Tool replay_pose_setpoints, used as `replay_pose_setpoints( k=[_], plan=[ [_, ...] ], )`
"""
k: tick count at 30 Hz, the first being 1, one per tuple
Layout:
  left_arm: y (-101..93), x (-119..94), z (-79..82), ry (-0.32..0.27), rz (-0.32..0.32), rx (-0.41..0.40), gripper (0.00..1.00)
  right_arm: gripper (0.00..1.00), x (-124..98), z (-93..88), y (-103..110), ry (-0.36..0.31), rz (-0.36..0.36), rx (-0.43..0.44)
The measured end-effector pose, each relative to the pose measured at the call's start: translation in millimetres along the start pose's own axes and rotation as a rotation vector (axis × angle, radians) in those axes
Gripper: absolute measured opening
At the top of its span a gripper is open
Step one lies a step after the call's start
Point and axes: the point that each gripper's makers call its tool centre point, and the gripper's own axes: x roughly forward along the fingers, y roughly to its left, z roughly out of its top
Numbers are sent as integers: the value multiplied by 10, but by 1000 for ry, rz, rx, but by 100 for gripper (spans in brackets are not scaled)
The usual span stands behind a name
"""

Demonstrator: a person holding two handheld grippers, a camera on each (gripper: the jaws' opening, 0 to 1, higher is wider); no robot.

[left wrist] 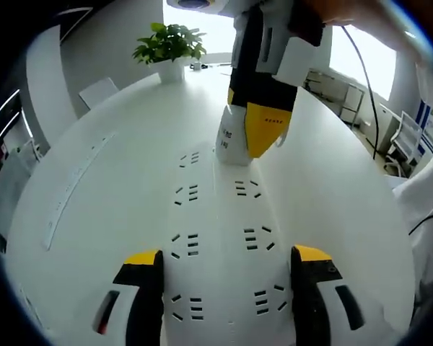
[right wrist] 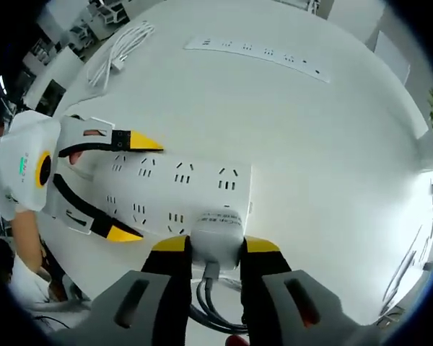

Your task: Straighten the power strip on the desk, plug the charger into it

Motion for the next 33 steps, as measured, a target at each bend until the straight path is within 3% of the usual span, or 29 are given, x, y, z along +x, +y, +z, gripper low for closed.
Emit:
replay_pose_setpoints(
  k=[18,33],
  plan=[
    [-6,16,0,-6,-11,-6,73,28,48,55,32,-86,94,20],
    [-41,27,14,-19,-36,18,73,27,41,-10,23,-75,43,23]
  ],
)
